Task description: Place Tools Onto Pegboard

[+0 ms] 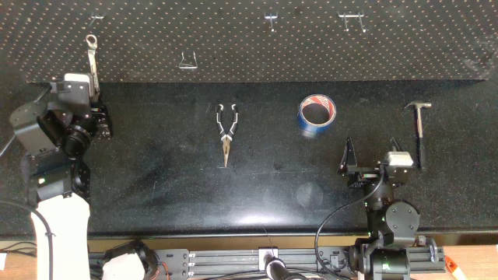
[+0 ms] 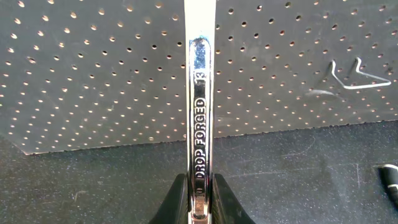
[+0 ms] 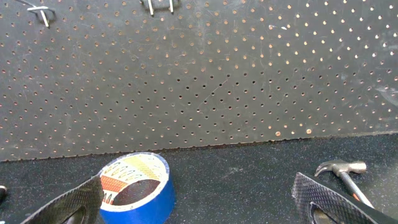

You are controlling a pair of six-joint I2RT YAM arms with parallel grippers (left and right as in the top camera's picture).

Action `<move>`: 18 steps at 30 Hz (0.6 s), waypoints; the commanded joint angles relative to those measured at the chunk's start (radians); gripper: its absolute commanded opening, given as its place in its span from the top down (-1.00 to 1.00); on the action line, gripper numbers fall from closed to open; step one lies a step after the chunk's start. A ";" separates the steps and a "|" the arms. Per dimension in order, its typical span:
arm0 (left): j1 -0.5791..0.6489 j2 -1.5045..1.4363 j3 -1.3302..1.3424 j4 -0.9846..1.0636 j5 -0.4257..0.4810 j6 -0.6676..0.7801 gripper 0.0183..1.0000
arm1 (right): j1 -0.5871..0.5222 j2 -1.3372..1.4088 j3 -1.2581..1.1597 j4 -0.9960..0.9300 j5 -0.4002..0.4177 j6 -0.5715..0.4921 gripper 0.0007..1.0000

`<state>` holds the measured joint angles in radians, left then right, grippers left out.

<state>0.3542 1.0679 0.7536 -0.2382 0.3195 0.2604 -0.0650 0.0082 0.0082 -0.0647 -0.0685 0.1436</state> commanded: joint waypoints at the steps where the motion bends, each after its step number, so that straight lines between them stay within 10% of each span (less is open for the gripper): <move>1: -0.001 -0.015 0.011 0.038 -0.028 0.010 0.98 | 0.005 -0.006 -0.004 -0.003 0.005 -0.014 -0.97; 18: 0.014 0.078 0.020 0.160 -0.099 -0.016 0.98 | 0.005 -0.006 -0.004 -0.003 0.005 -0.014 -0.97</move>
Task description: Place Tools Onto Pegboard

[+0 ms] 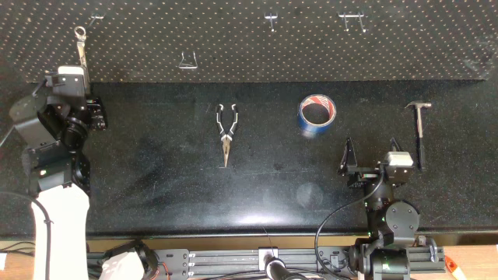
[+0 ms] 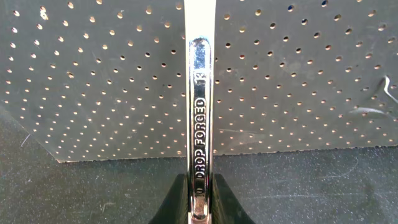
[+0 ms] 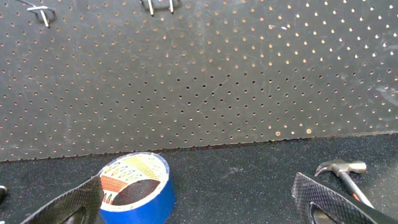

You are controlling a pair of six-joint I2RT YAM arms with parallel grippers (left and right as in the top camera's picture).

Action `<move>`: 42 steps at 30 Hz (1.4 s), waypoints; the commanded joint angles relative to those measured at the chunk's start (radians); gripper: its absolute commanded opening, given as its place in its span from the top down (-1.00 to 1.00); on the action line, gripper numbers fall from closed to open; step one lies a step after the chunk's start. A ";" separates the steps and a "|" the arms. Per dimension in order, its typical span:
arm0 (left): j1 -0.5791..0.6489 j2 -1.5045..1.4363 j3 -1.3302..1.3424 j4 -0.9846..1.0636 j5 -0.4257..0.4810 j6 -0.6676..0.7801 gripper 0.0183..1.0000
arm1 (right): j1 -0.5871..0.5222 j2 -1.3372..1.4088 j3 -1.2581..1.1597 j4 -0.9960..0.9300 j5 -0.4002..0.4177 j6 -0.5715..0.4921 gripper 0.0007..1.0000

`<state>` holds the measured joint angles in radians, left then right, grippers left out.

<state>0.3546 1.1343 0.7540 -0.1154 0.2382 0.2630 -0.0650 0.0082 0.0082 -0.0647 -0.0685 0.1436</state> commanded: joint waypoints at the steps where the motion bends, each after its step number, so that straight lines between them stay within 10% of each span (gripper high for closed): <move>1: 0.019 0.018 0.020 0.045 -0.014 -0.024 0.98 | 0.005 -0.006 -0.004 -0.003 0.005 -0.014 -0.97; 42: -0.002 0.064 0.079 -0.016 0.054 -0.013 0.98 | 0.005 -0.006 -0.004 -0.003 0.005 -0.014 -0.97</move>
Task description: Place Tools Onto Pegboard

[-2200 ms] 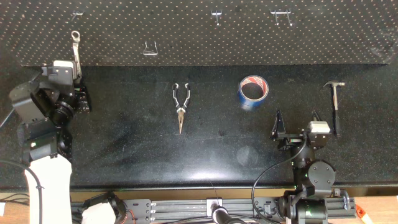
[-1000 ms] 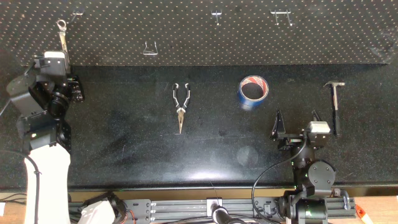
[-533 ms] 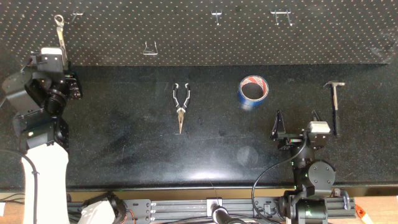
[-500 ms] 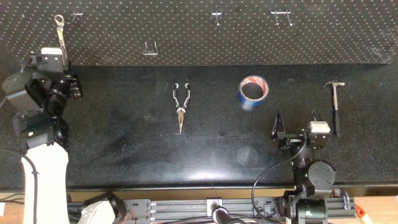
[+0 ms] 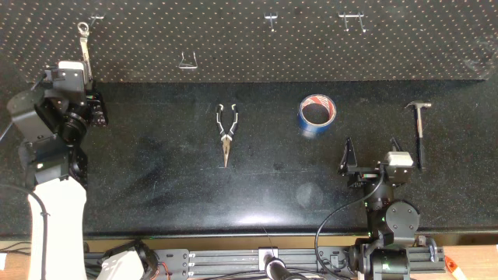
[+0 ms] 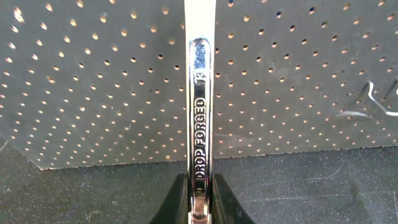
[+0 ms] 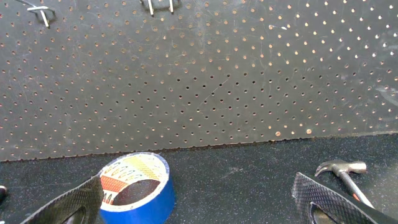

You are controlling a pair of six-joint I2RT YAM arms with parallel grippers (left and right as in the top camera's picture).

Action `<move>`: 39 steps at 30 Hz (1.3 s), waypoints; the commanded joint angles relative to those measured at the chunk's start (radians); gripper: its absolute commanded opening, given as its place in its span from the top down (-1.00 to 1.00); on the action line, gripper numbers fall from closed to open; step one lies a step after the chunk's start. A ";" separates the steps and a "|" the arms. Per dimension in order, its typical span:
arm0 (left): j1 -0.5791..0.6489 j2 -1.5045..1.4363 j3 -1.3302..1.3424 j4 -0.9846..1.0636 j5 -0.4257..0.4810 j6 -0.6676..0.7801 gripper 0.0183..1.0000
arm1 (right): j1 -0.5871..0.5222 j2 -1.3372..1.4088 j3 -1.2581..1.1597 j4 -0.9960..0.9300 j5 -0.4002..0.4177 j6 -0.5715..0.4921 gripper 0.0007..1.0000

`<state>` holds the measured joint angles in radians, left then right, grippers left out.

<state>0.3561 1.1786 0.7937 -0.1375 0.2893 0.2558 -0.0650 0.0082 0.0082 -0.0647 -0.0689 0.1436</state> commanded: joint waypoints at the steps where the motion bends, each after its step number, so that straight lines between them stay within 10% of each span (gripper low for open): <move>1: -0.003 0.021 0.039 0.006 0.002 -0.005 0.98 | 0.005 -0.006 -0.004 -0.003 0.006 -0.014 -0.97; 31: -0.003 0.203 0.039 0.142 -0.001 -0.005 0.91 | 0.005 -0.005 -0.004 -0.003 0.006 -0.014 -0.97; 39: -0.002 0.164 0.039 0.087 -0.070 -0.005 -0.78 | 0.005 -0.005 -0.004 -0.003 0.006 -0.014 -0.97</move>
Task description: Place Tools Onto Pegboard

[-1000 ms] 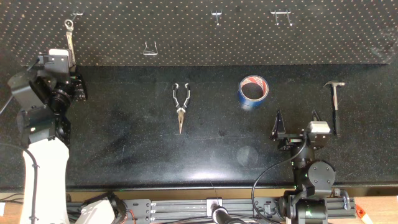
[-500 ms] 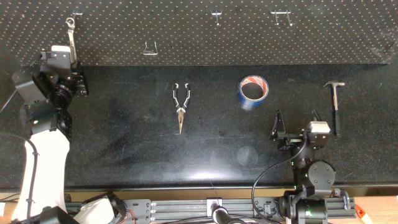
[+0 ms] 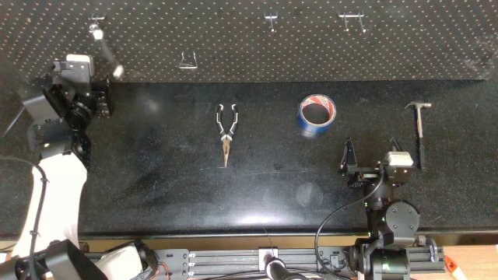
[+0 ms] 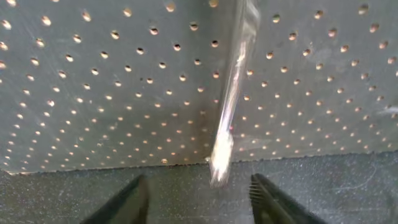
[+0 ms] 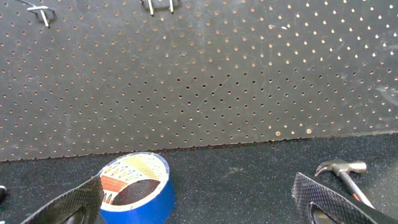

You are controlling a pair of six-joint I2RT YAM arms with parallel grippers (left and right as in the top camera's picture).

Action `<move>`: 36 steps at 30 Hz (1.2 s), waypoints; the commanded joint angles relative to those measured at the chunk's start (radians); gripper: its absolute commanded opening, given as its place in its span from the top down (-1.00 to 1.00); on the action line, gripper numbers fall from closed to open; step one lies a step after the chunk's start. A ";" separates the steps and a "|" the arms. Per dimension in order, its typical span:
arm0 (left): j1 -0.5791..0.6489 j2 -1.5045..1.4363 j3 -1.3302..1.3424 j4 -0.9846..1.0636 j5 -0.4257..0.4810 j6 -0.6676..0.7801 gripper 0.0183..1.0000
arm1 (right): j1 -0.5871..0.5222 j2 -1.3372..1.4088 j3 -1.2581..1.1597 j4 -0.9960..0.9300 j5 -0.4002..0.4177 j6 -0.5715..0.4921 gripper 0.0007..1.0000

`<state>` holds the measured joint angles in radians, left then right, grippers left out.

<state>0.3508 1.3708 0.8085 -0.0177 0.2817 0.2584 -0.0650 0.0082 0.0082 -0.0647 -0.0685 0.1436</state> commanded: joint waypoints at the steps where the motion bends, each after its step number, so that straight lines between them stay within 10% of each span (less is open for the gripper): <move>1: 0.003 -0.045 0.024 -0.053 -0.071 -0.008 -0.99 | 0.005 -0.005 -0.004 -0.003 0.005 -0.014 -0.97; 26: 0.002 -0.573 0.024 -0.592 -0.138 -0.019 -0.99 | 0.005 -0.005 -0.004 -0.003 0.005 -0.014 -0.97; 36: 0.000 -0.569 0.024 -0.591 0.051 -0.132 -0.99 | 0.005 -0.005 -0.004 -0.003 0.005 -0.014 -0.97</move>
<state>0.3508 0.8059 0.8196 -0.6132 0.2764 0.2272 -0.0650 0.0082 0.0082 -0.0647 -0.0685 0.1436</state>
